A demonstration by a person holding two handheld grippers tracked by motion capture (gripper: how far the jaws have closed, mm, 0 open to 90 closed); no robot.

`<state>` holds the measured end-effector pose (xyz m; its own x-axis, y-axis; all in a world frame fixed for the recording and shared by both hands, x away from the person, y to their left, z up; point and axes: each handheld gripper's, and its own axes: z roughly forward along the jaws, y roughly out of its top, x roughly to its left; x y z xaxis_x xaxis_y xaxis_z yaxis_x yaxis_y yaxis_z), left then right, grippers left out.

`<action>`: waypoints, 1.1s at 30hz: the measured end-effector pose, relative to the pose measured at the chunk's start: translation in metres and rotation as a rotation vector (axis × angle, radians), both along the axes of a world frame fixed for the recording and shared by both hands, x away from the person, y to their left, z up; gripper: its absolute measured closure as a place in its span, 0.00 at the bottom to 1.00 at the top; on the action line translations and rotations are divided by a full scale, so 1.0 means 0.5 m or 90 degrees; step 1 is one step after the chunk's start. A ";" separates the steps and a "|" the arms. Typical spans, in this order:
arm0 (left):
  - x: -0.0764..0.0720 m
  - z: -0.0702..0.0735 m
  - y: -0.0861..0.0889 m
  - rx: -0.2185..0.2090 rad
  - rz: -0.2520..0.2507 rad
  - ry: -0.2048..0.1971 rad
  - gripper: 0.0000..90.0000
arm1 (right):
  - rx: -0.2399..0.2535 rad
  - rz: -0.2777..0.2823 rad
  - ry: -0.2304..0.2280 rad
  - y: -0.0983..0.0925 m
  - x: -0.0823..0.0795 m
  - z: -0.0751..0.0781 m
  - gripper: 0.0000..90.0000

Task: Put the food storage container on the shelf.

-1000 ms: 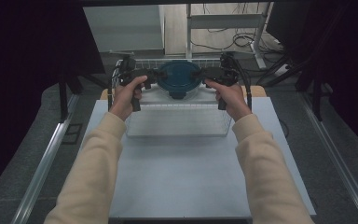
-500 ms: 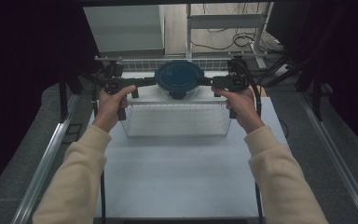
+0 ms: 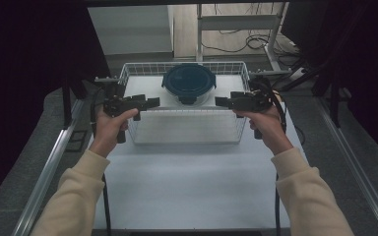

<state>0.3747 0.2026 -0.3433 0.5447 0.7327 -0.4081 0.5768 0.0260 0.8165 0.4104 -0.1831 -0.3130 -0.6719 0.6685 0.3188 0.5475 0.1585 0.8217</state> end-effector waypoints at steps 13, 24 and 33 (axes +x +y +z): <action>-0.138 -0.056 0.021 0.040 -0.008 -0.044 0.25 | -0.022 -0.009 -0.104 -0.085 -0.141 -0.064 0.25; -0.226 -0.176 0.022 0.095 -0.008 -0.027 0.24 | -0.045 -0.019 -0.097 -0.149 -0.225 -0.182 0.25; -0.250 -0.274 0.012 0.134 -0.019 0.030 0.23 | -0.092 -0.028 -0.049 -0.173 -0.264 -0.281 0.25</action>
<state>0.2499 0.2085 -0.4802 0.5509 0.7886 -0.2732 0.6121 -0.1593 0.7745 0.2783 -0.2697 -0.4534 -0.6597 0.7331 0.1653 0.4928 0.2560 0.8316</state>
